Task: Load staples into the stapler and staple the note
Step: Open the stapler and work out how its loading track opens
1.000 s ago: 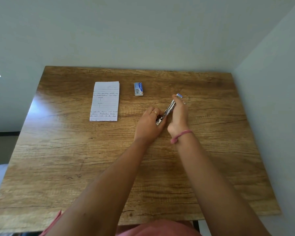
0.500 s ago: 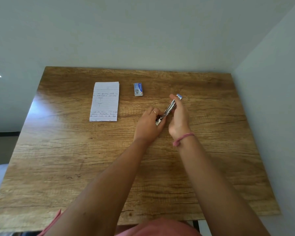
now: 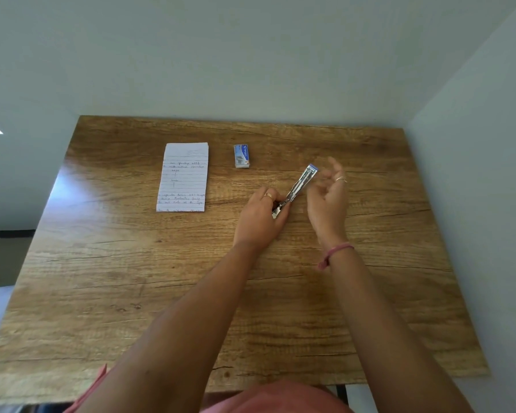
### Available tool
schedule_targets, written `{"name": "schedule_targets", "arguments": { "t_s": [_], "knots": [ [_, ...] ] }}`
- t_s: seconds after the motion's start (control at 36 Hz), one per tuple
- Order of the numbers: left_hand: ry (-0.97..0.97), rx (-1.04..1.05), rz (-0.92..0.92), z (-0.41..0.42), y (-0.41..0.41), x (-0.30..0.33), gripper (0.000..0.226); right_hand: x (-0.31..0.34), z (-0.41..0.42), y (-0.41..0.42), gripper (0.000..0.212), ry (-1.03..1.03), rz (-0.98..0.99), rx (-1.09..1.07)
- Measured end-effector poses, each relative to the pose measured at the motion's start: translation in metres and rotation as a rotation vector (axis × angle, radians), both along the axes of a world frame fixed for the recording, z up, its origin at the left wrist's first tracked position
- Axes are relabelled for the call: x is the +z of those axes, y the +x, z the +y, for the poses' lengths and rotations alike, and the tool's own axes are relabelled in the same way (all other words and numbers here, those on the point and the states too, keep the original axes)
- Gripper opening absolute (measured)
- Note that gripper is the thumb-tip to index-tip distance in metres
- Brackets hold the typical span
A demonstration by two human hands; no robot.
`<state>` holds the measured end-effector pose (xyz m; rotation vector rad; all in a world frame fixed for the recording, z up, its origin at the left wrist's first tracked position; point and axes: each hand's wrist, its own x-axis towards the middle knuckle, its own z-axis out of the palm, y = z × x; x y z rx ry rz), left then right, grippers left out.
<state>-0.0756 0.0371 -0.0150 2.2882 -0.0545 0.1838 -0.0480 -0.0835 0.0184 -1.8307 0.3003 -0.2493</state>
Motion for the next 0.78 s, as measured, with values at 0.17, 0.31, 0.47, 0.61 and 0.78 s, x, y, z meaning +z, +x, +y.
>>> {"name": "schedule_targets", "arguments": {
  "t_s": [0.17,0.31,0.47,0.61,0.78],
  "knots": [
    [0.017,-0.007,-0.008,0.000,0.000,-0.004,0.016,-0.009,-0.034,-0.001,0.075,-0.487,-0.047,0.376],
    [0.011,-0.012,-0.014,0.000,0.001,-0.005,0.012,0.005,-0.043,0.002,0.067,-0.360,-0.122,0.352],
    [-0.057,-0.008,-0.017,0.001,0.000,-0.007,0.011,0.013,-0.042,0.004,0.070,-0.461,-0.105,0.499],
    [-0.099,-0.019,-0.015,0.001,0.000,-0.006,0.012,0.021,-0.047,0.009,0.063,-0.511,-0.104,0.525],
    [-0.093,-0.026,-0.004,0.001,0.000,-0.006,0.011,0.030,-0.037,0.009,0.075,-0.387,-0.175,0.425]
  ]
}}
